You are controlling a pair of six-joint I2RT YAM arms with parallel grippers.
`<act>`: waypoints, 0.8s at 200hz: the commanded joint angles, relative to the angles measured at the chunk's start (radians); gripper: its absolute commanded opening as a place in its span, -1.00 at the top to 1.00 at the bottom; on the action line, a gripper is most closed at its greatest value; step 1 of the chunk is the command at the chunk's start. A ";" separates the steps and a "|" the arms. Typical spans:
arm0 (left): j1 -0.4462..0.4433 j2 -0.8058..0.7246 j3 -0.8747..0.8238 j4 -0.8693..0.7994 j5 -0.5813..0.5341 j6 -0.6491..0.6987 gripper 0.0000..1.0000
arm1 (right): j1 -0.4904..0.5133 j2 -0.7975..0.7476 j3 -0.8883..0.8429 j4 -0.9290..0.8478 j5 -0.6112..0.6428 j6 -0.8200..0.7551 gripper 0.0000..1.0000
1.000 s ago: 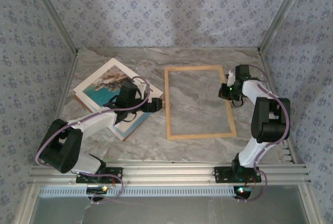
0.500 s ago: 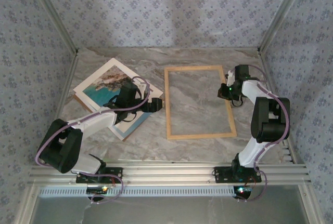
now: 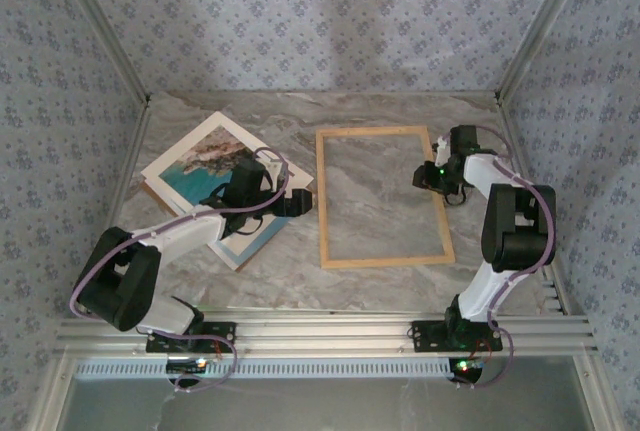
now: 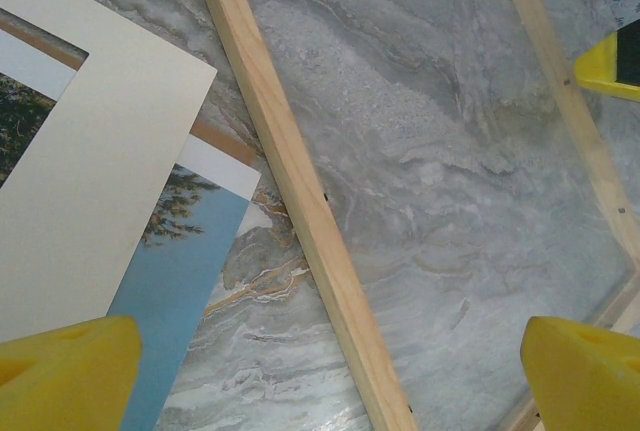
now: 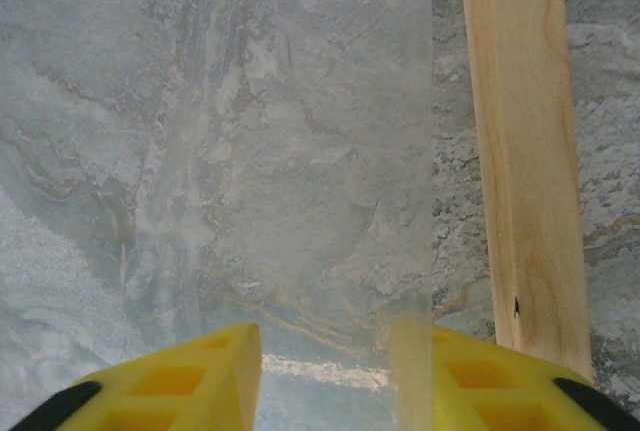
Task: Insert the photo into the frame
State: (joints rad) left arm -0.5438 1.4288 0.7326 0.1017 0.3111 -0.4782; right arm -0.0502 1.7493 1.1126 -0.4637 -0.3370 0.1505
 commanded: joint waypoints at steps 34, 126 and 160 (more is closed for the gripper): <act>-0.004 0.010 0.021 -0.005 0.012 0.023 -0.95 | -0.008 0.027 0.009 0.000 -0.003 0.017 0.00; -0.005 0.014 0.018 -0.013 0.008 0.026 -0.95 | -0.021 0.032 0.029 0.004 -0.003 0.020 0.21; -0.005 0.014 0.021 -0.013 0.008 0.027 -0.95 | -0.020 0.030 0.030 0.003 0.035 0.009 0.29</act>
State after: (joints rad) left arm -0.5438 1.4292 0.7326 0.1009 0.3107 -0.4709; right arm -0.0658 1.7748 1.1152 -0.4480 -0.3313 0.1707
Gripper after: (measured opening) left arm 0.975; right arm 0.365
